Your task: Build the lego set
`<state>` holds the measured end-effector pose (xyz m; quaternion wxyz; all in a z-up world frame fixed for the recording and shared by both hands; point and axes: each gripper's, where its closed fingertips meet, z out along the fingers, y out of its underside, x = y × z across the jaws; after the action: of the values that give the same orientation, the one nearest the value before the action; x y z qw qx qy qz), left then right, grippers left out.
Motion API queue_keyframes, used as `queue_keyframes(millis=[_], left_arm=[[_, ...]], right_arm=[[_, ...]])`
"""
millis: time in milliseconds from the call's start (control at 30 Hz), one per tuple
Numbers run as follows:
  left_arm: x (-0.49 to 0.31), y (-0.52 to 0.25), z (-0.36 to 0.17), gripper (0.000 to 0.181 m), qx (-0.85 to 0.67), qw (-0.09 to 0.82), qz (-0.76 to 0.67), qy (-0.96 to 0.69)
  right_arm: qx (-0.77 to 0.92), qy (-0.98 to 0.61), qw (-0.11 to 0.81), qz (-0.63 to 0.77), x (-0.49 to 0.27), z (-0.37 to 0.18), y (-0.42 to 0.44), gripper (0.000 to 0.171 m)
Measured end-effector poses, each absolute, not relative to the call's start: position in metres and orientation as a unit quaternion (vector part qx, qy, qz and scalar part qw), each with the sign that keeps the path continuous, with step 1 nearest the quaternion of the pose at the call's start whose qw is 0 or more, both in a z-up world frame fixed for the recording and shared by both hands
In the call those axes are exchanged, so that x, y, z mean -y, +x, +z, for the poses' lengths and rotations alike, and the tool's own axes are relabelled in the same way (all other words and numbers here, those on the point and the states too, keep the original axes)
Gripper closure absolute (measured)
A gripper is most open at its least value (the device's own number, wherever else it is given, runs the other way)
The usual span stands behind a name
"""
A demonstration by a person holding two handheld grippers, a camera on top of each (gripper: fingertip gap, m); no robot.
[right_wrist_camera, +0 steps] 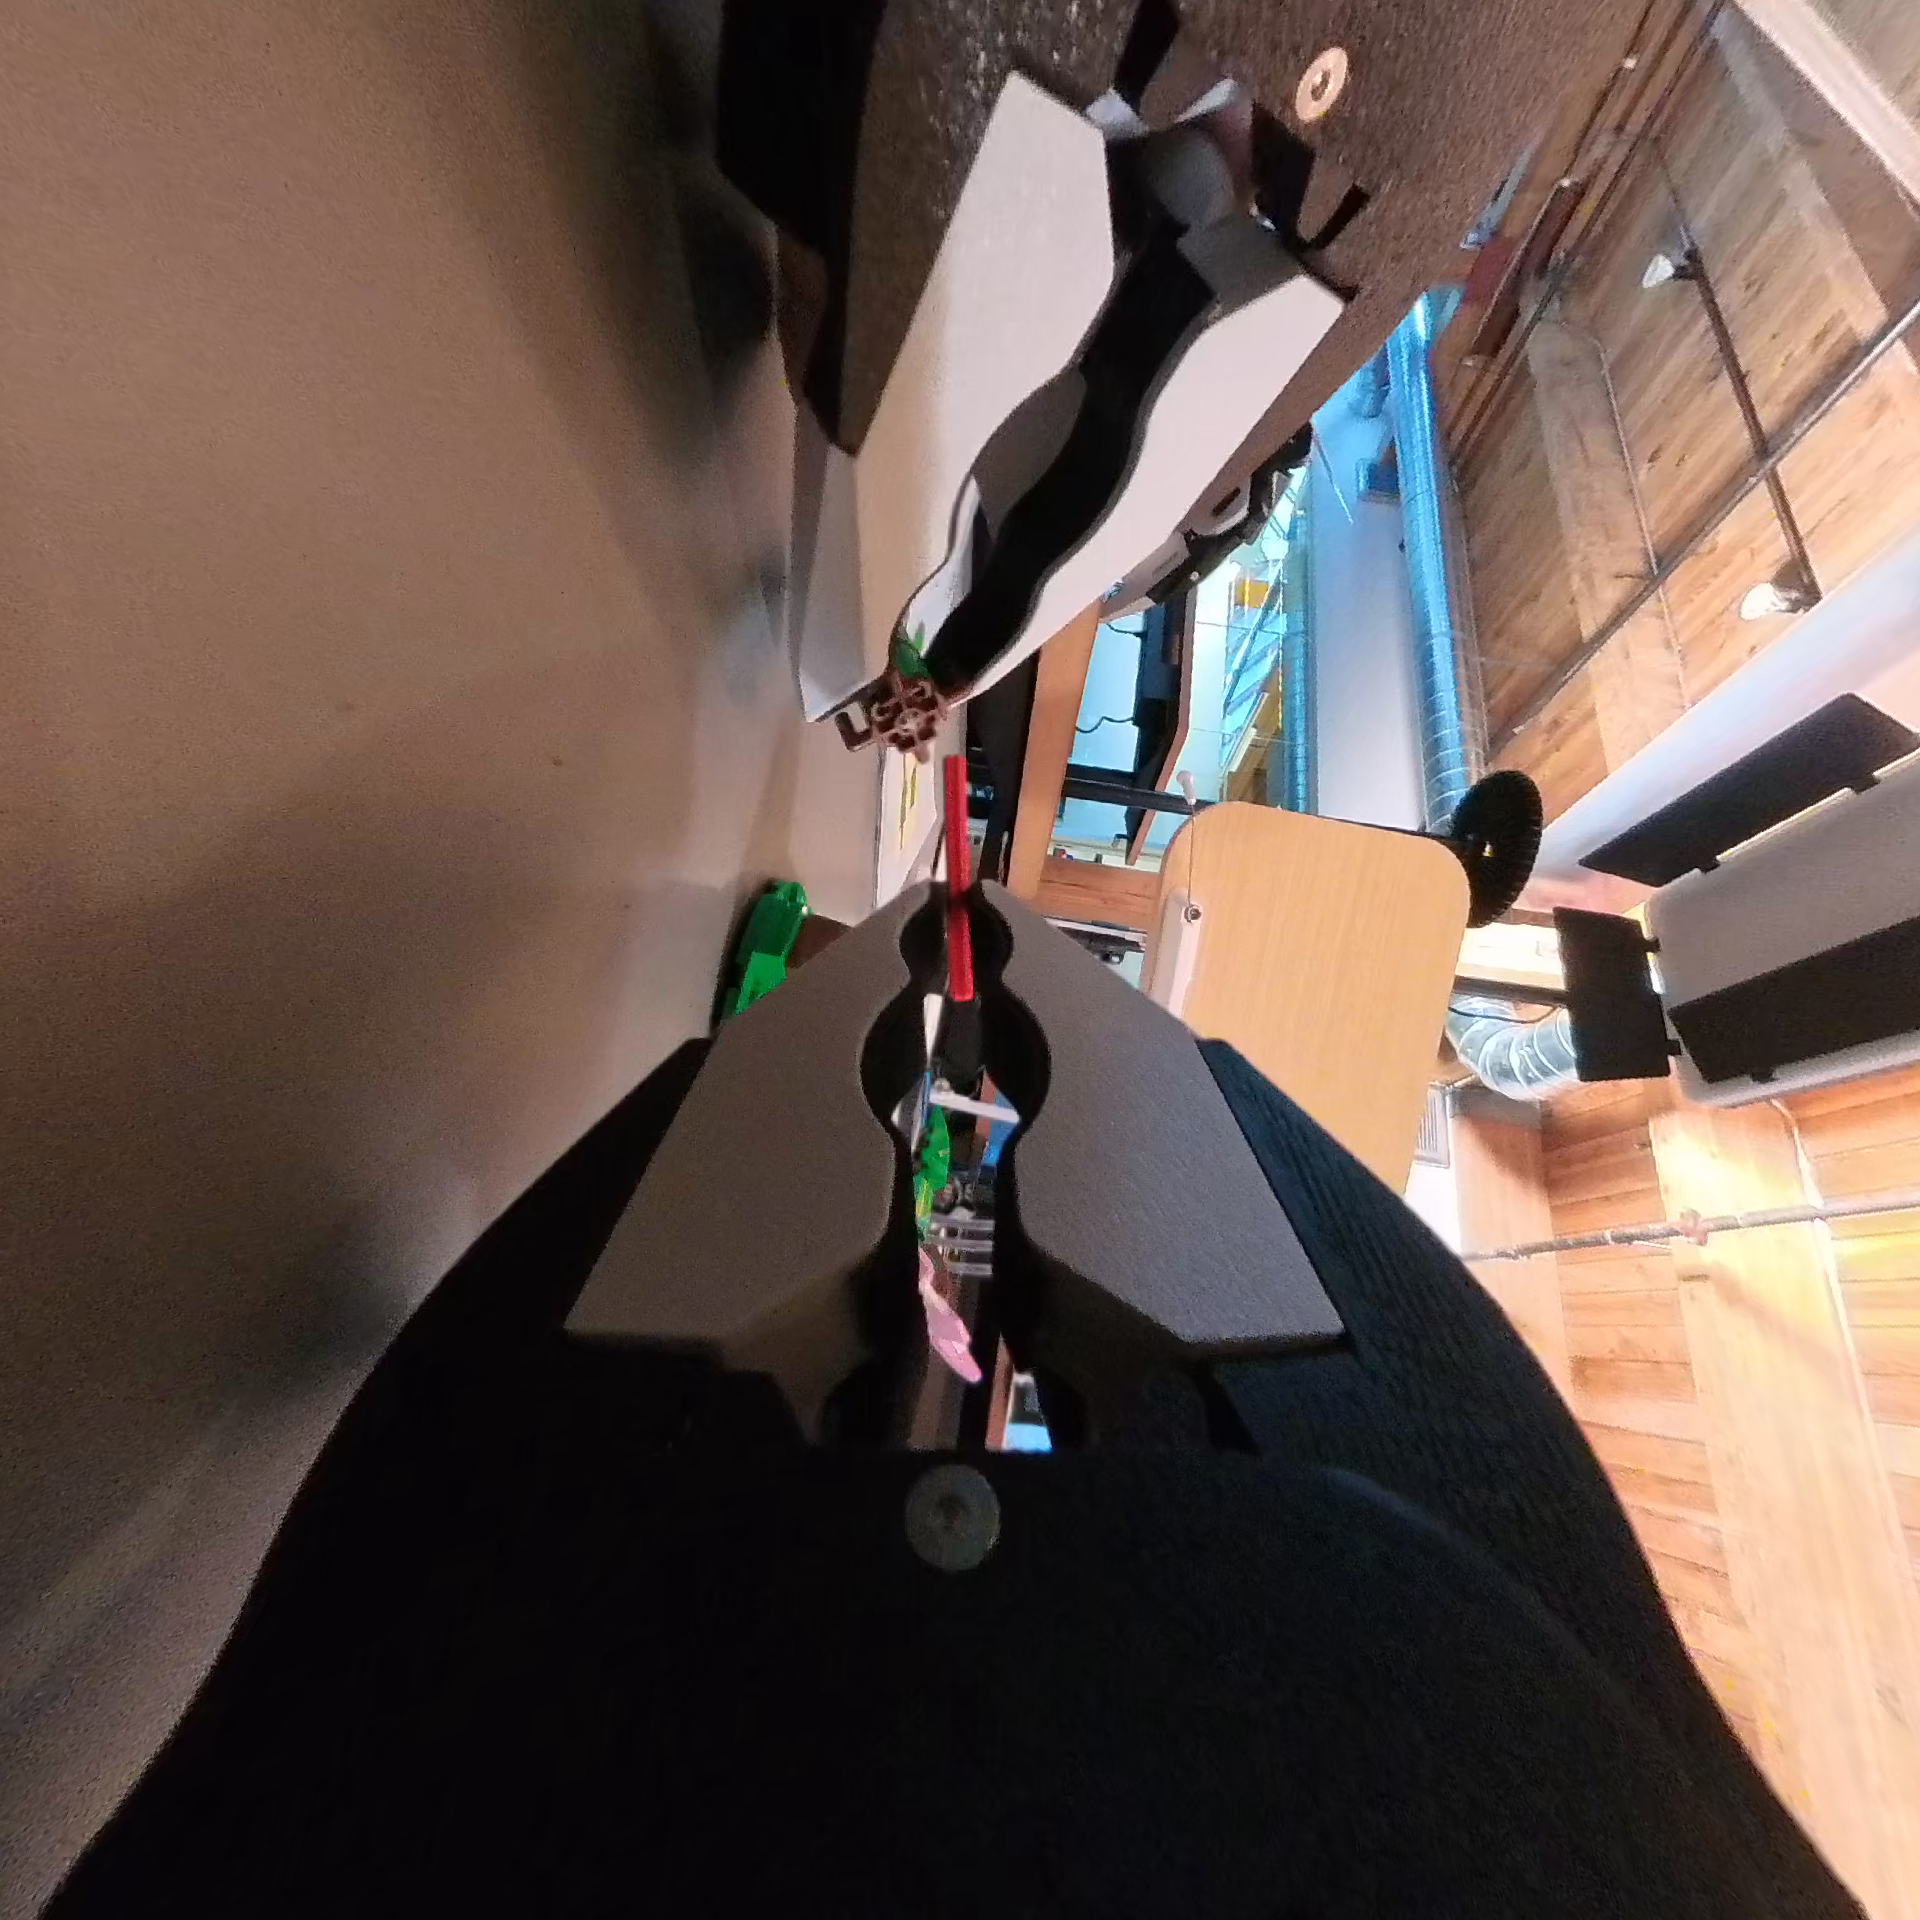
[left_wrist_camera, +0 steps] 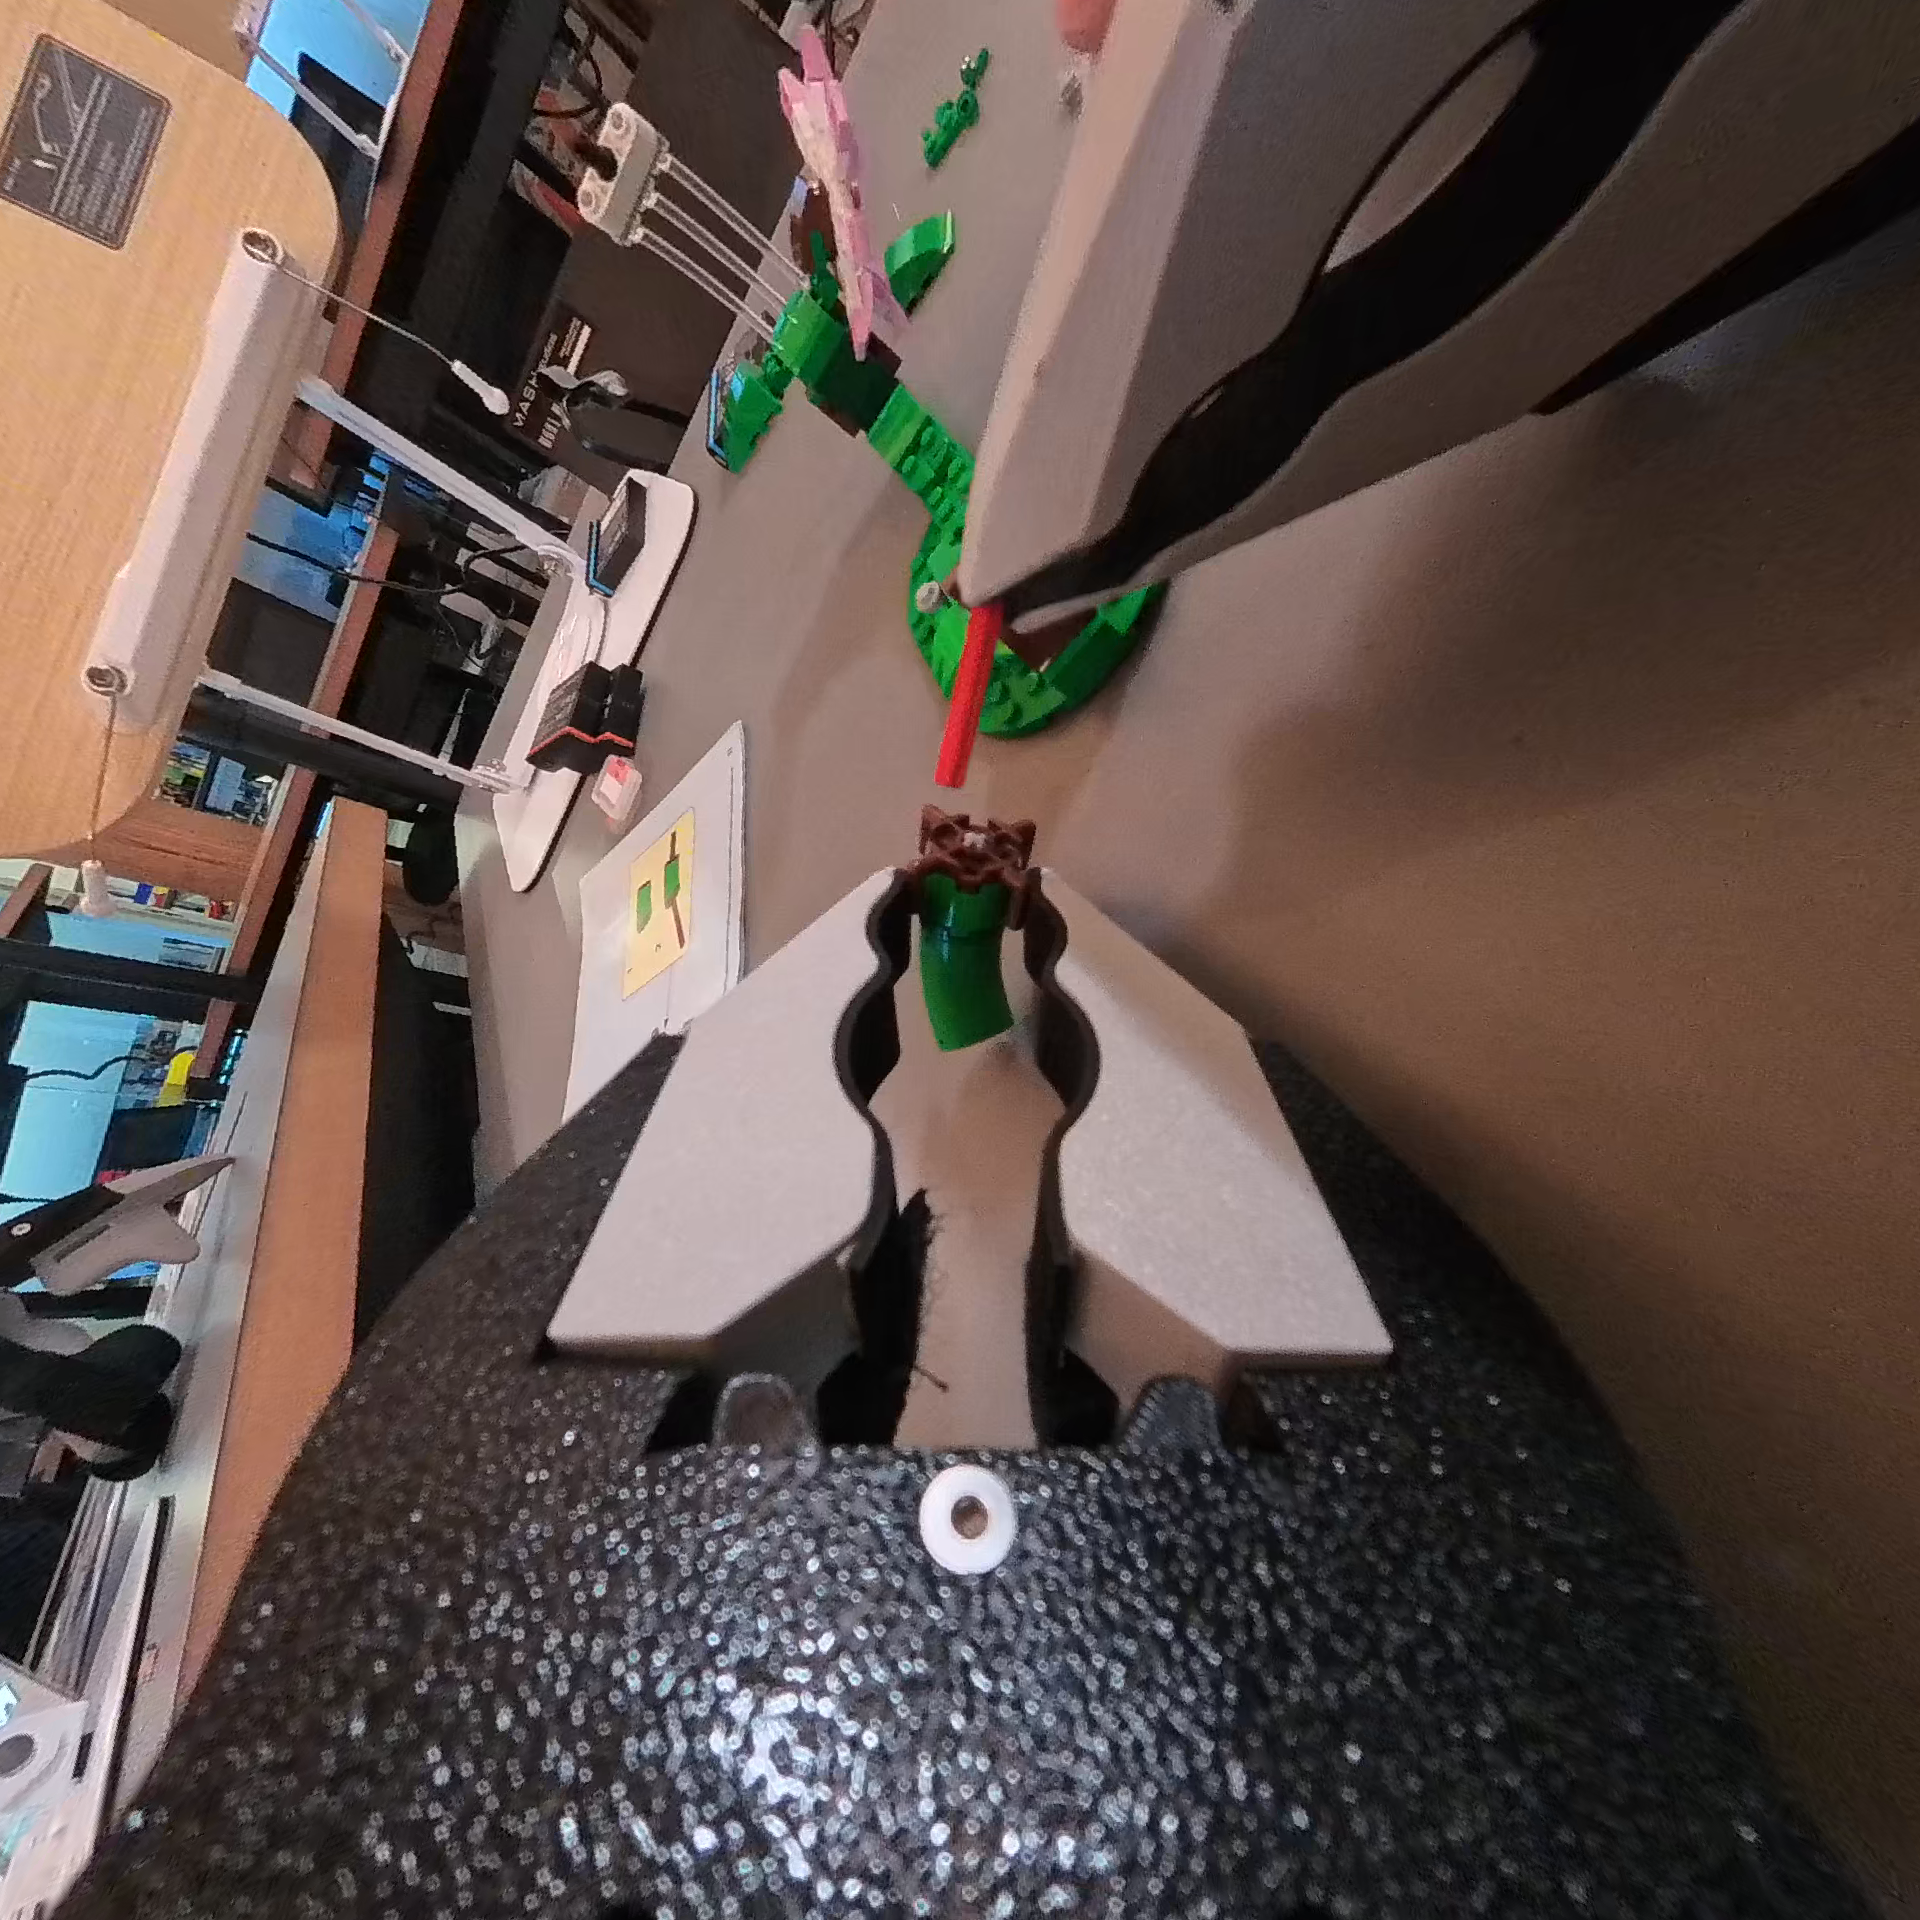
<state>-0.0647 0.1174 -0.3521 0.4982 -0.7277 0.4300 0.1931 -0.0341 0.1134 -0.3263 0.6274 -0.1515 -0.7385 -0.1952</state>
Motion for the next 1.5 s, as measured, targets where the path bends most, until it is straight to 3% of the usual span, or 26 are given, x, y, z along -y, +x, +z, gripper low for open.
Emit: queue_keyframes(millis=[1500], left_arm=[[-0.1152, -0.0574, -0.3524, 0.162, -0.448, 0.502, 0.183, -0.717]], right_arm=[[0.741, -0.138, 0.631, -0.183, -0.1094, -0.3224, -0.0359, 0.169]])
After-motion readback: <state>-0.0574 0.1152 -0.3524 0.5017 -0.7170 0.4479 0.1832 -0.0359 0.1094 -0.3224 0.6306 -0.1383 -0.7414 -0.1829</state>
